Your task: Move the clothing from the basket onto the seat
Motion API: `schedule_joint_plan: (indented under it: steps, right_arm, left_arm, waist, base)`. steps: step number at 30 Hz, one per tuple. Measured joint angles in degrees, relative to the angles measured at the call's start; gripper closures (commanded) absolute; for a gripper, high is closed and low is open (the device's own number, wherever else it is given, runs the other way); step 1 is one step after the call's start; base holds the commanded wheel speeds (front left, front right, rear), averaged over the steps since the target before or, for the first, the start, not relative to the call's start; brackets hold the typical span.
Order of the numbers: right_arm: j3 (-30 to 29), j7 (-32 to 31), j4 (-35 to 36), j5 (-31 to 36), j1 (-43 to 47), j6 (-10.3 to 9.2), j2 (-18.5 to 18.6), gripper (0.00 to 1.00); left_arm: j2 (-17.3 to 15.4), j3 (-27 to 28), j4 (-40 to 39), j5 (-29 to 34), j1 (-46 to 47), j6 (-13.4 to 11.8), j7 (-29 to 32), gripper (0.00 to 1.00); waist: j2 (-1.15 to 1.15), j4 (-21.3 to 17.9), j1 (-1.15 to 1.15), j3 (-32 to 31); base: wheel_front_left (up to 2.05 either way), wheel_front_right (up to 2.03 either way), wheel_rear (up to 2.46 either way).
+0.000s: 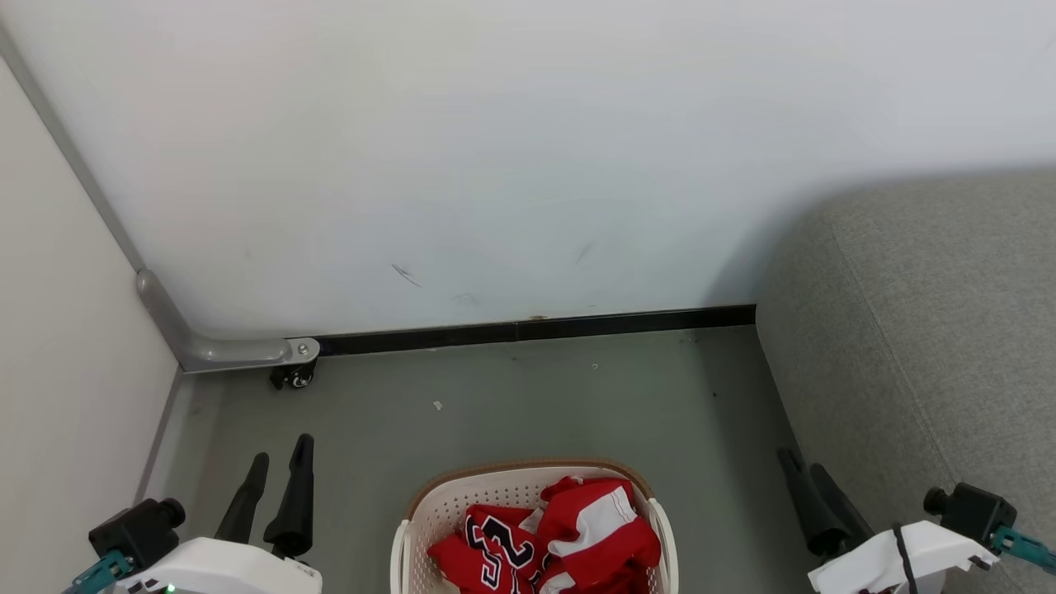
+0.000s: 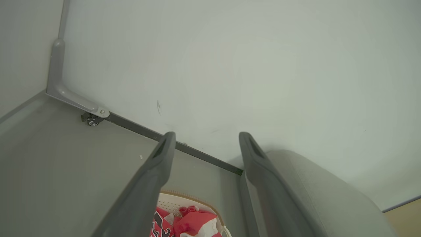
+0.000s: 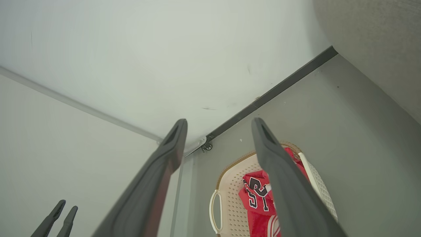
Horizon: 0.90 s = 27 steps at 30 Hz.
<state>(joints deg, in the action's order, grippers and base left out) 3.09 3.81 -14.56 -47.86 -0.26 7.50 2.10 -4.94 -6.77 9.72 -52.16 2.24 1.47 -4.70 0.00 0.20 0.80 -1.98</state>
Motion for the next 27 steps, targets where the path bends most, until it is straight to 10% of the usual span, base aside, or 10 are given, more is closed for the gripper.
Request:
schedule_joint_plan:
  steps: [12, 27]
  right_arm:
    - [1.67, 2.66, 1.13, 13.39, 0.01, 0.0, 0.02, 0.0]
    - [3.18, 5.8, 2.67, 27.32, 0.02, 0.0, -0.01, 0.0]
  left_arm:
    - [-1.1, -3.98, -0.47, 13.76, -0.54, -4.19, -2.23, 0.0]
    - [-0.96, -6.81, -1.04, 25.94, -0.69, -8.01, -5.06, 0.0]
  waist:
    - [0.0, -0.05, -0.57, 0.41]
    - [0.0, -0.01, -0.75, 0.78]
  base:
    - [0.0, 0.0, 0.0]
    - [0.0, 0.0, 0.0]
